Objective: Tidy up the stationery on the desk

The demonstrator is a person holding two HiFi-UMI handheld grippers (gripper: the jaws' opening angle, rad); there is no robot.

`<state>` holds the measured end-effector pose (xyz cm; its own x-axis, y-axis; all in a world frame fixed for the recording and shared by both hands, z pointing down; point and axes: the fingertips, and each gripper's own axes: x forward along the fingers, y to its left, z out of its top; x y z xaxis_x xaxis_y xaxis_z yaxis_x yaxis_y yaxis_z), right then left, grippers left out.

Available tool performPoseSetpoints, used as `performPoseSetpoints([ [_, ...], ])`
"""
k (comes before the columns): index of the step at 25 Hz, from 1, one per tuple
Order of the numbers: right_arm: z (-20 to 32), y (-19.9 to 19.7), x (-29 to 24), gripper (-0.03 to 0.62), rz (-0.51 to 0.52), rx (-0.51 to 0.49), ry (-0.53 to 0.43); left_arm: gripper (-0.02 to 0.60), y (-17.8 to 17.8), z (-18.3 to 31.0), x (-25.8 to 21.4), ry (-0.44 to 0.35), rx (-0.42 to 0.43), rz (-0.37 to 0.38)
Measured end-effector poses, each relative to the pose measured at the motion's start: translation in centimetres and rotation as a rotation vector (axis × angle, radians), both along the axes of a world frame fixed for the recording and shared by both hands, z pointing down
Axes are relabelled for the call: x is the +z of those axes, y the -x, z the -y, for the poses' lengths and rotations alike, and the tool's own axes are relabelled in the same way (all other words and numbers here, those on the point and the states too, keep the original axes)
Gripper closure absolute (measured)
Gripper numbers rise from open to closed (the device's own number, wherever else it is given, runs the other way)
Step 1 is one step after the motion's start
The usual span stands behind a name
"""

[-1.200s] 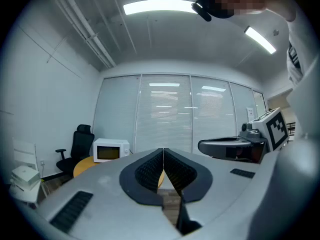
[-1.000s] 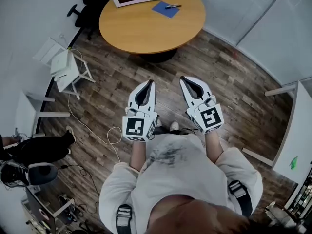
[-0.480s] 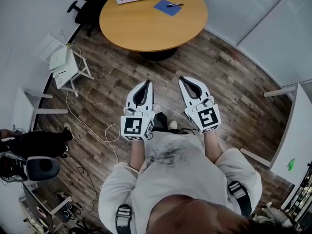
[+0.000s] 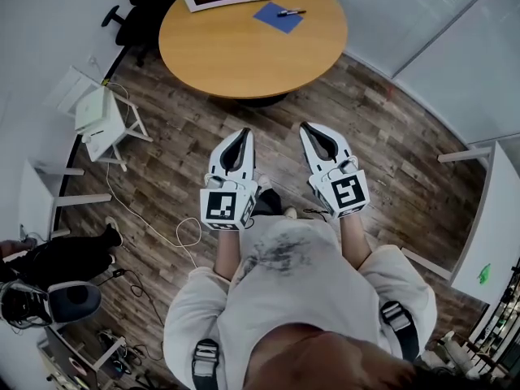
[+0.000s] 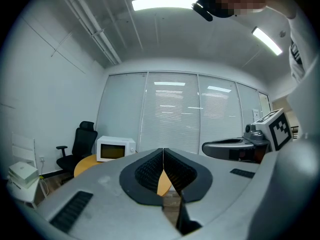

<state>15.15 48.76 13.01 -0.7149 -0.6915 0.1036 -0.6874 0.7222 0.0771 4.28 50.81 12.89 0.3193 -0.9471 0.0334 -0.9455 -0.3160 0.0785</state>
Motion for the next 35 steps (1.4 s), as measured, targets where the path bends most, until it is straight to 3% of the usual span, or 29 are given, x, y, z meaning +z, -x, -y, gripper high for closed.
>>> performPoseSetpoints([
  [16, 11.4, 6.9, 0.3, 0.531, -0.035, 0.068, -0.015, 0.571, 6.7, 12.1, 0.4, -0.006, 0.071, 0.006],
  [35, 24.5, 8.8, 2.8, 0.531, -0.044, 0.053, 0.016, 0.571, 8.5, 24.8, 3.1, 0.04, 0.058, 0.008],
])
